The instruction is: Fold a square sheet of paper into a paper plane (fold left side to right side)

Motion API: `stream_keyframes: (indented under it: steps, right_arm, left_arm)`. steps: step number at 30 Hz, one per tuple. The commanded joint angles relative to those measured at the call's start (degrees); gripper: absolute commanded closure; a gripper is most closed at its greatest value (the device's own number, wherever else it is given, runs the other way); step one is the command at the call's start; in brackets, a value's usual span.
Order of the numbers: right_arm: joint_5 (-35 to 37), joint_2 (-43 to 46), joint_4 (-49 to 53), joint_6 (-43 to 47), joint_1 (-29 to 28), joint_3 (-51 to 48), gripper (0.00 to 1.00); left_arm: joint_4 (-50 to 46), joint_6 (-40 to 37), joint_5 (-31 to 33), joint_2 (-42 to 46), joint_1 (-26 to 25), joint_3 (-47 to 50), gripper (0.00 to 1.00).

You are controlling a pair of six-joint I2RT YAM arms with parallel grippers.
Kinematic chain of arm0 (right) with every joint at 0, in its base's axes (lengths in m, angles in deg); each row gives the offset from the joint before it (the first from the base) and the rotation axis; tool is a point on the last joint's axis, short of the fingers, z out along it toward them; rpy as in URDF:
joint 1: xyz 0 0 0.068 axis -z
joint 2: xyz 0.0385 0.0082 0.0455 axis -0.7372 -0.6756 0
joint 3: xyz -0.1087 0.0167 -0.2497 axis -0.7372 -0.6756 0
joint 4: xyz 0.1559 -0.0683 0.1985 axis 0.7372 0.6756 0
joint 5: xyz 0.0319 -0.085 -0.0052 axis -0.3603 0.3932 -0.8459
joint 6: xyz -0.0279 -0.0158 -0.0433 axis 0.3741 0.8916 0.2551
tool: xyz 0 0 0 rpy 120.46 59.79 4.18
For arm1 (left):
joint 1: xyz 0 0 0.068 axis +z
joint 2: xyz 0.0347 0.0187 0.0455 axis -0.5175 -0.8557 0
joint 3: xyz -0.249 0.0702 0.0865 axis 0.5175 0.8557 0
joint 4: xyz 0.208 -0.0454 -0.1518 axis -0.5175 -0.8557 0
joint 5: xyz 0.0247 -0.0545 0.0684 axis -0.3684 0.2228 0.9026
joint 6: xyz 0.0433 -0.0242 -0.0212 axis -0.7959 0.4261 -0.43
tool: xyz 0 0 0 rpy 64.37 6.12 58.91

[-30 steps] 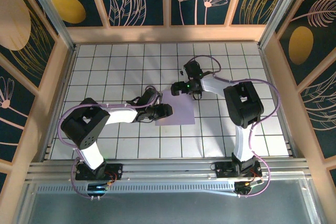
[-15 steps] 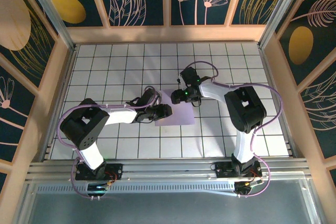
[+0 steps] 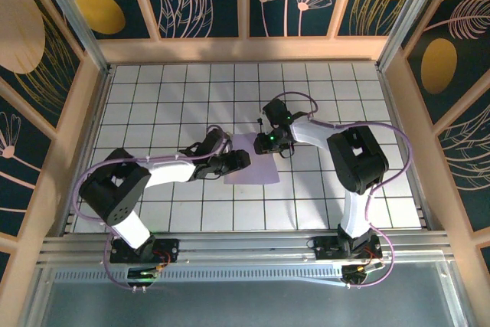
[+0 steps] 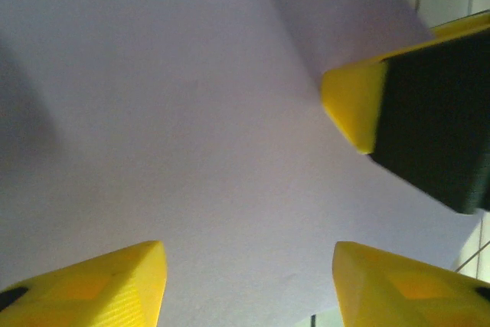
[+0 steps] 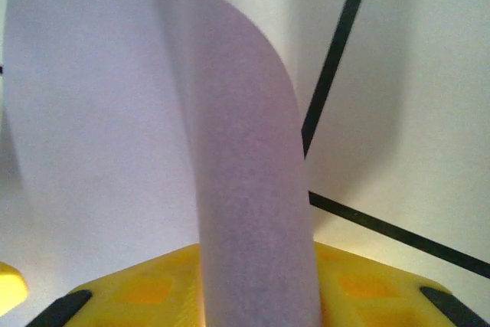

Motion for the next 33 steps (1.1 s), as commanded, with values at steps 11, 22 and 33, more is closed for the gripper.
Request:
stream_keyframes:
  steps: [11,22,33]
  right_arm:
    - [-22.12,13.51,-8.54,-3.93,8.58,-8.7,0.71]
    - [-44.03,28.37,-17.54,-14.76,13.78,-11.94,0.73]
    - [-54.34,37.16,-35.68,-33.34,11.94,-10.47,0.76]
  left_arm:
    - [5.25,-2.37,-6.77,18.73,15.98,10.83,0.16]
    - [38.27,1.42,-24.95,27.96,21.91,19.4,0.01]
    - [50.21,2.32,-32.26,26.23,21.79,14.9,0.01]
